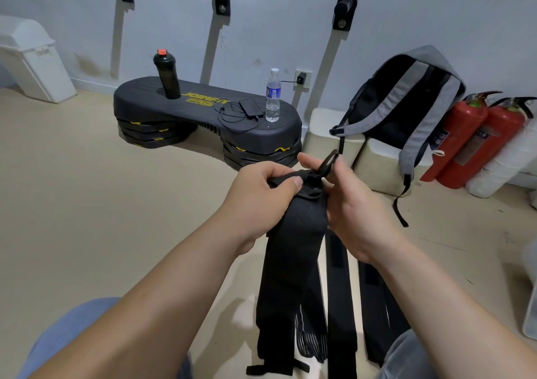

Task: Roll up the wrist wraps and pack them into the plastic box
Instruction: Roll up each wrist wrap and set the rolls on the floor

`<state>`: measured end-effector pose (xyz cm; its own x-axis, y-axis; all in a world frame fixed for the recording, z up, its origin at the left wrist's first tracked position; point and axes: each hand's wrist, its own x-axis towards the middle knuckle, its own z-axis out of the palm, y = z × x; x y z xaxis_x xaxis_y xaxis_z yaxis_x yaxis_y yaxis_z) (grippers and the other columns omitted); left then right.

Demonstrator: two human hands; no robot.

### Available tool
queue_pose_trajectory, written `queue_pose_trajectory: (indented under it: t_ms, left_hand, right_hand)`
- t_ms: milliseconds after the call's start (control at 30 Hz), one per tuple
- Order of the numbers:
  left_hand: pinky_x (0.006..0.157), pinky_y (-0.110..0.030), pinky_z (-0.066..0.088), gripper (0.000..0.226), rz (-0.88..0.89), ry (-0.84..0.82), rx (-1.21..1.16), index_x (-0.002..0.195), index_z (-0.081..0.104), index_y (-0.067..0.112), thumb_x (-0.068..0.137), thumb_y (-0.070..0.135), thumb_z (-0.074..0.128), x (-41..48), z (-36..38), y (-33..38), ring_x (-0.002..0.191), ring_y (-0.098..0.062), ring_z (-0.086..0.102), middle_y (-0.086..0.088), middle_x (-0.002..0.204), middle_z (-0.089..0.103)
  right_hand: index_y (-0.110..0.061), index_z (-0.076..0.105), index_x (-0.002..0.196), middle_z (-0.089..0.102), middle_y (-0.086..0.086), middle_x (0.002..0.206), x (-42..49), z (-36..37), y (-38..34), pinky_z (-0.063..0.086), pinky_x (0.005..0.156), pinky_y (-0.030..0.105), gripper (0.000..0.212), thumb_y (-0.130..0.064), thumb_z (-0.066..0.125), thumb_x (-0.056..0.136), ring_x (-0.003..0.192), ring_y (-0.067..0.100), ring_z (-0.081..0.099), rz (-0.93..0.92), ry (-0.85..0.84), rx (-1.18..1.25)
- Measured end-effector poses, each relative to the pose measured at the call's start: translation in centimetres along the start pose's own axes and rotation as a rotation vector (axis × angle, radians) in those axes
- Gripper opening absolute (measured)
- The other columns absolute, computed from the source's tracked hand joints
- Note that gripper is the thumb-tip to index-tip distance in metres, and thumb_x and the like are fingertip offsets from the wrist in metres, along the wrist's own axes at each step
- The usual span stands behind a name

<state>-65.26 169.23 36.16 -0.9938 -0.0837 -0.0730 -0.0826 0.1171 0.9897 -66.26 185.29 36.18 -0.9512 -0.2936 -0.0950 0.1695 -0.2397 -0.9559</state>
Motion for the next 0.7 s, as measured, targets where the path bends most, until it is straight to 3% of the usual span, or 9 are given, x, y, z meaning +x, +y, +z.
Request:
queue_pose_trajectory:
  t_ms: [100,267,367,467,567,700]
  left_hand:
    - [0.088,-0.056,0.064,0.009,-0.019,-0.025,-0.073,0.105,0.080,0.018,0.098,0.019,0.074,-0.1,-0.1,0.1,0.095,-0.028,0.079,-0.008,0.097,0.082]
    - [0.088,-0.039,0.065,0.013,-0.044,-0.054,-0.176,0.109,0.081,0.016,0.098,0.016,0.074,0.0,-0.3,0.1,0.104,-0.027,0.078,-0.009,0.103,0.081]
    - [0.084,-0.032,0.061,0.018,-0.058,-0.085,-0.209,0.116,0.080,0.013,0.103,0.015,0.067,0.0,-0.3,0.2,0.105,-0.024,0.077,-0.010,0.108,0.081]
    - [0.090,-0.034,0.061,0.018,-0.037,-0.124,-0.178,0.115,0.080,0.013,0.104,0.020,0.067,0.0,-0.3,0.2,0.103,-0.021,0.076,-0.008,0.107,0.081]
    - [0.088,-0.033,0.062,0.016,-0.011,-0.163,-0.132,0.112,0.081,0.014,0.099,0.020,0.074,-0.1,-0.5,0.3,0.097,-0.018,0.076,-0.009,0.105,0.081]
    - [0.088,-0.036,0.063,0.016,-0.006,-0.203,-0.092,0.112,0.081,0.015,0.098,0.019,0.075,-0.2,-0.6,0.4,0.098,-0.021,0.078,-0.011,0.105,0.081]
  right_hand:
    - [-0.016,0.068,0.134,0.077,0.007,0.125,-0.3,-0.2,0.0,0.051,0.112,0.046,0.032,-0.020,0.046,0.111,0.125,0.021,0.069,-0.087,0.007,-0.098]
    - [-0.020,0.076,0.123,0.078,0.013,0.117,-0.1,-0.7,0.5,0.051,0.112,0.055,0.030,-0.004,0.059,0.105,0.121,0.035,0.070,-0.177,0.065,-0.214]
    - [-0.018,0.070,0.131,0.079,0.011,0.113,0.0,-1.1,0.5,0.056,0.106,0.046,0.034,0.000,0.058,0.105,0.113,0.027,0.073,-0.195,0.043,-0.232]
    - [-0.012,0.060,0.139,0.080,0.016,0.106,0.1,-1.2,0.4,0.061,0.095,0.039,0.037,0.001,0.056,0.105,0.101,0.024,0.076,-0.180,0.059,-0.182]
    - [-0.007,0.064,0.125,0.079,0.021,0.102,0.3,-1.2,0.7,0.061,0.092,0.042,0.023,0.001,0.059,0.104,0.096,0.027,0.076,-0.173,0.099,-0.217]
    - [-0.009,0.065,0.109,0.076,0.023,0.092,0.5,-1.3,1.2,0.058,0.080,0.033,0.013,0.001,0.064,0.101,0.084,0.019,0.071,-0.224,0.157,-0.305]
